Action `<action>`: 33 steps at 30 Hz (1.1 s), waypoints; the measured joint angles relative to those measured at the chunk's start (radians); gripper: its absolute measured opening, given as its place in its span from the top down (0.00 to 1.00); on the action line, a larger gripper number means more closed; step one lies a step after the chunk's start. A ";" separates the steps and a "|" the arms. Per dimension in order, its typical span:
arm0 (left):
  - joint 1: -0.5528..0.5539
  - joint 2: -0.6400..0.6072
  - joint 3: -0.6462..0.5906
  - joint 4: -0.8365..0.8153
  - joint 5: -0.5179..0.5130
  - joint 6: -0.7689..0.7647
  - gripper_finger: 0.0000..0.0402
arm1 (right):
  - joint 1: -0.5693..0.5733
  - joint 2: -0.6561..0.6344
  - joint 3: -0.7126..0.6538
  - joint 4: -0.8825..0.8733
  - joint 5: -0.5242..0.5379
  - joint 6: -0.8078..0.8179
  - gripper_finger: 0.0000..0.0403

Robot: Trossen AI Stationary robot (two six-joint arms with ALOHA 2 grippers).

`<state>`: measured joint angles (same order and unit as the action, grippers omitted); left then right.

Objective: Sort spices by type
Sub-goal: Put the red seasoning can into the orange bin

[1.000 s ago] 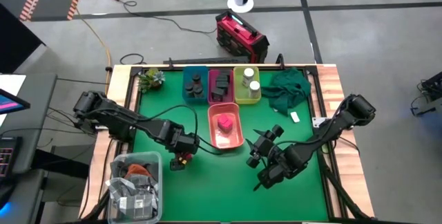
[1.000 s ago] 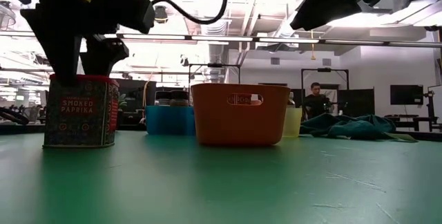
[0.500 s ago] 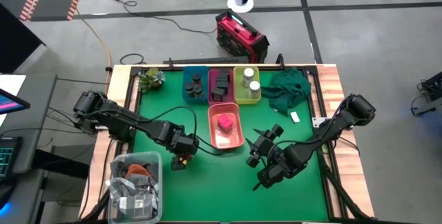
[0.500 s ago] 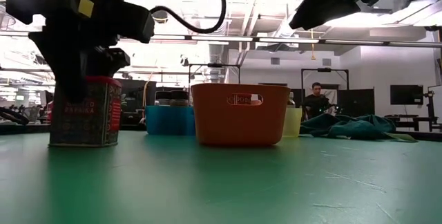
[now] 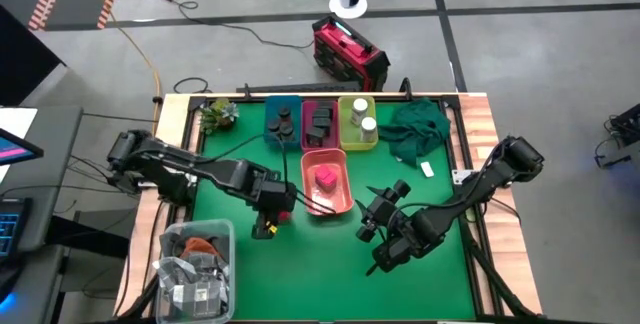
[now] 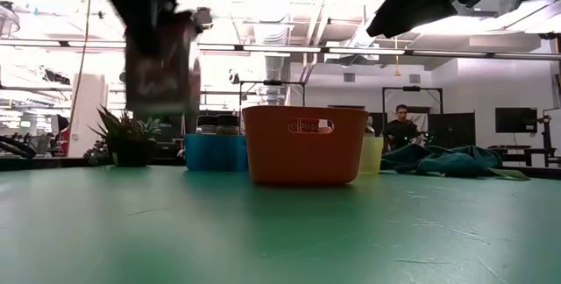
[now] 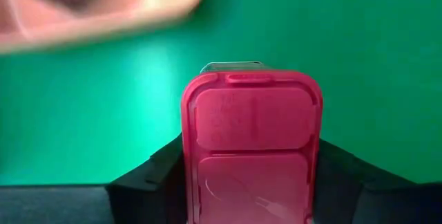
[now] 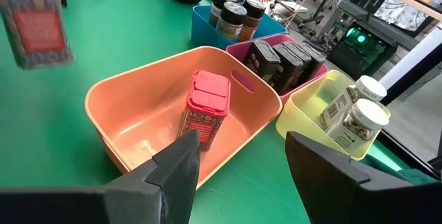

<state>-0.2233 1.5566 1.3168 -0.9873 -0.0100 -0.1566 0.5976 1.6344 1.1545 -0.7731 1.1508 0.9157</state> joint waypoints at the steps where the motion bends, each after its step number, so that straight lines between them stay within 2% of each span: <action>1: 0.003 0.000 0.031 -0.006 -0.007 0.021 0.49 | 0.000 0.000 0.000 0.000 0.000 0.000 0.39; 5: 0.023 -0.001 0.112 0.046 -0.067 0.095 0.47 | -0.001 0.000 0.000 0.000 0.001 0.000 0.39; 10: 0.098 0.000 0.116 0.154 -0.084 0.146 0.47 | -0.001 0.000 0.000 0.007 0.001 0.000 0.39; 15: 0.184 0.024 0.115 0.234 -0.004 0.182 0.47 | -0.004 0.000 0.000 0.008 0.002 0.000 0.39; 19: 0.206 0.095 0.115 0.262 0.040 0.222 0.47 | -0.012 0.000 0.000 0.013 0.002 -0.005 0.39; 24: 0.213 0.186 0.114 0.271 0.037 0.266 0.47 | -0.012 0.000 0.000 0.012 0.002 -0.006 0.39; 30: 0.218 0.228 0.114 0.265 0.032 0.291 0.46 | -0.009 0.000 0.000 0.011 0.002 -0.009 0.39; 33: 0.218 0.229 0.114 0.269 0.033 0.297 0.42 | -0.009 0.000 0.000 0.011 0.002 -0.010 0.39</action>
<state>-0.0055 1.7852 1.4311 -0.7186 0.0235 0.1401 0.5882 1.6344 1.1545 -0.7625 1.1530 0.9062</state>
